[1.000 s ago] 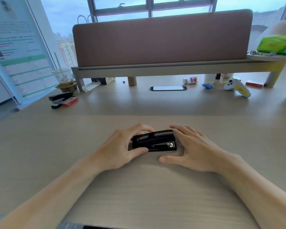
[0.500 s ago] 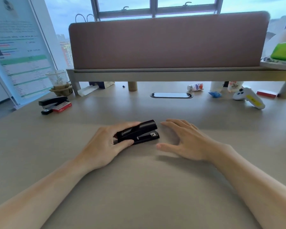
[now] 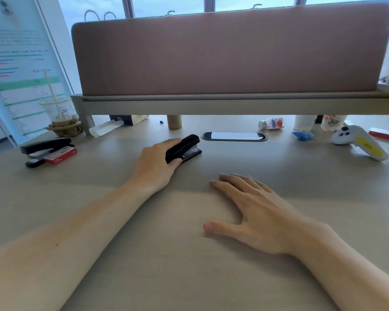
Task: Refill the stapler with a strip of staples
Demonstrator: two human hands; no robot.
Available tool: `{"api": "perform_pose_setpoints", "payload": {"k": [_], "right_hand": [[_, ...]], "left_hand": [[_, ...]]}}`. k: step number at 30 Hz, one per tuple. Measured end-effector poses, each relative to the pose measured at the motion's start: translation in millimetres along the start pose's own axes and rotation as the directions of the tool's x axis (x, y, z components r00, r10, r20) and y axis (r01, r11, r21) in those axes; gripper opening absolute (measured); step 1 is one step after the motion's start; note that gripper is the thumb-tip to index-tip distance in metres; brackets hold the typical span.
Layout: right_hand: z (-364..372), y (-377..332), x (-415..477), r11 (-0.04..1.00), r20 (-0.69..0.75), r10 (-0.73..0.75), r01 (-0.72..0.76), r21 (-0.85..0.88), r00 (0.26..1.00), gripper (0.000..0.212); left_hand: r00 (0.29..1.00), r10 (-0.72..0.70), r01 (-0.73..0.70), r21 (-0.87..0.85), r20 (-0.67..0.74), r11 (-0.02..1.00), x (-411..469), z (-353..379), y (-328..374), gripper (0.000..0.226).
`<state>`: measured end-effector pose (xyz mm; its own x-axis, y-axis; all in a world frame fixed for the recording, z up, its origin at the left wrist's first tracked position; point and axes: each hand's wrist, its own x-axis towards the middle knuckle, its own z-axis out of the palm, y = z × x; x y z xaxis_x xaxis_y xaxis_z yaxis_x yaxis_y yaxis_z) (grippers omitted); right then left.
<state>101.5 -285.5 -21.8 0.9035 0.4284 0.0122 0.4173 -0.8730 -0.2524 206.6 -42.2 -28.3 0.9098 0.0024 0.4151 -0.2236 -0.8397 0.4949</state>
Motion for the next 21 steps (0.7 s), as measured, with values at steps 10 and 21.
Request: {"api": "perform_pose_setpoints", "payload": {"k": [10, 21], "right_hand": [[0.6, 0.5, 1.3, 1.000, -0.001, -0.004, 0.004, -0.028, 1.000, 0.107], [-2.9, -3.0, -0.9, 0.999, -0.007, -0.024, 0.024, -0.028, 1.000, 0.106]], "left_hand": [[0.999, -0.049, 0.049, 0.012, -0.007, 0.999, 44.6, 28.8, 2.3, 0.055], [0.999, 0.035, -0.033, 0.052, -0.030, 0.998, 35.3, 20.3, 3.3, 0.064]]}}
